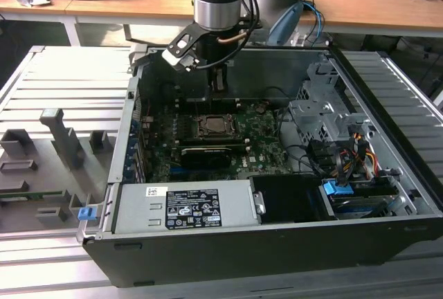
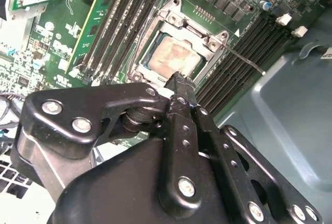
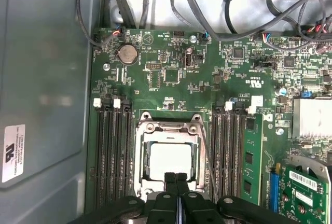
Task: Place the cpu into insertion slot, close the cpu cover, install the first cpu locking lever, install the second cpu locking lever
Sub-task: 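Install the first cpu locking lever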
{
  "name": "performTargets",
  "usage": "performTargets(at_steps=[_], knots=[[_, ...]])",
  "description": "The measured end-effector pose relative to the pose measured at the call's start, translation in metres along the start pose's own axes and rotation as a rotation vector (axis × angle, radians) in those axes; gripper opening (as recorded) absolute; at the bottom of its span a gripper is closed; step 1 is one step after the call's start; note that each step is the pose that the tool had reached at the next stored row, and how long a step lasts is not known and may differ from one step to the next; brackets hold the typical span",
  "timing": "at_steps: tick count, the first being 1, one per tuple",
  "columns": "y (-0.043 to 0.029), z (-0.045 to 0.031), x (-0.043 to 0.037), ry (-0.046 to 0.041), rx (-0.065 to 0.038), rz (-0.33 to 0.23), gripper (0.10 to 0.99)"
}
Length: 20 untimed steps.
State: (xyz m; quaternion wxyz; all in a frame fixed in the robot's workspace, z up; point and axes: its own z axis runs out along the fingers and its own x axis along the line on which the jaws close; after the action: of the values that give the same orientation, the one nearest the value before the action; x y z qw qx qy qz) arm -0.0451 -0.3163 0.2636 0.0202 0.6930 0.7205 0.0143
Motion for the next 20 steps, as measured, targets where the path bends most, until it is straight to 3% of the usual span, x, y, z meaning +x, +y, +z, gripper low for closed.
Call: performTargets(at_steps=[3,5,6,20], knots=[[0.0,0.0,0.0,0.0025,0.0,-0.062,0.106],[0.0,0.0,-0.0001,-0.0075,0.005,-0.13,0.106],[-0.0001,0.0,0.0,-0.0067,0.005,-0.156,0.106],[0.0001,0.0001,0.0,-0.0038,0.004,-0.218,0.106]])
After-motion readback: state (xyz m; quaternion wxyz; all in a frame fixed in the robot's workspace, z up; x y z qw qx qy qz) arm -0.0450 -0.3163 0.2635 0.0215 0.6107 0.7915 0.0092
